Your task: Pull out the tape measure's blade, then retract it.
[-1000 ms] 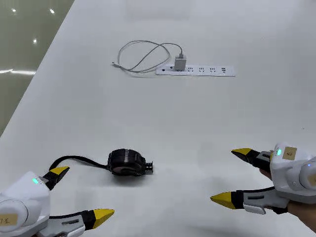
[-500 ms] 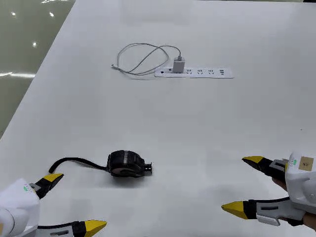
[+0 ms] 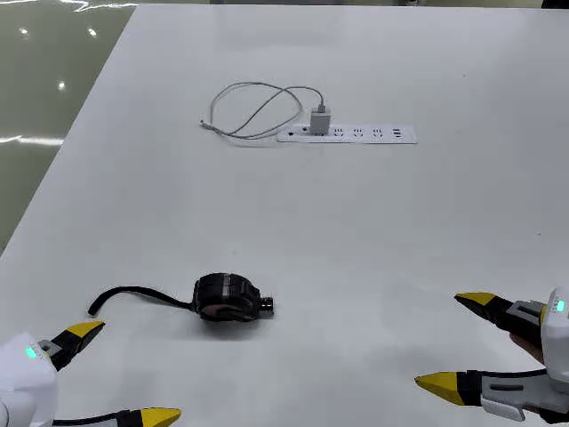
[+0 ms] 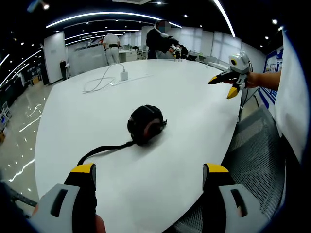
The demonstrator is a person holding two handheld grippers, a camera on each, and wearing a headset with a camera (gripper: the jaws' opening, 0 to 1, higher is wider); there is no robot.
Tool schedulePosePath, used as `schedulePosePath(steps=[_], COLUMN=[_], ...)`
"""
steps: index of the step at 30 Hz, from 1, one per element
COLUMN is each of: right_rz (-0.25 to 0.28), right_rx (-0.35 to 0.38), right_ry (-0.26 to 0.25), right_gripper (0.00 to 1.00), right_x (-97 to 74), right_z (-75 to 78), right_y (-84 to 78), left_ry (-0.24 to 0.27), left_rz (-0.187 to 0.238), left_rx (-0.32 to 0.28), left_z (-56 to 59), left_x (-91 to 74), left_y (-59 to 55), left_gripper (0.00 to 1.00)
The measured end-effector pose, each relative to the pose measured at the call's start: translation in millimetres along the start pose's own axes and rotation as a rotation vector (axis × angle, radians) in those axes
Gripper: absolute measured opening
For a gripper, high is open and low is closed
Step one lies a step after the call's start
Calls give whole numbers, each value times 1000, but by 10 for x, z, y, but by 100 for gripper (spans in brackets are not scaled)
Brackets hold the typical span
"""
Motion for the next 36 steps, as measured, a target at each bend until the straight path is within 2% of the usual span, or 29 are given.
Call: schedulePosePath(steps=[20, 28, 29, 36], right_rz=[-35, -39, -48, -77], right_rx=[11, 32, 40, 34], right_ry=[-23, -3, 13, 10], right_gripper=[86, 98, 99, 99], right_x=[-161, -196, -198, -221], right_z=[-30, -70, -89, -105], right_y=[-177, -248, -263, -351], left_ry=[-38, -46, -49, -55], left_rz=[-13, -16, -17, -18], left_rx=[-10, -7, -7, -16], left_z=[36, 52, 54, 76], left_x=[-87, -109, -108, -94], left_y=[-83, -87, -90, -102], left_gripper=[98, 99, 99, 99])
Point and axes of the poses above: the centre of the closed fingertips' face, and the gripper's own axes: x roughly forward along the fingers, z roughly to its right, y roughly out of its top, the point moved 9 cm from there along -x, roughly backward along the fingers, and after that the axes turned 11 degrees about x, right-handed, at the moved point
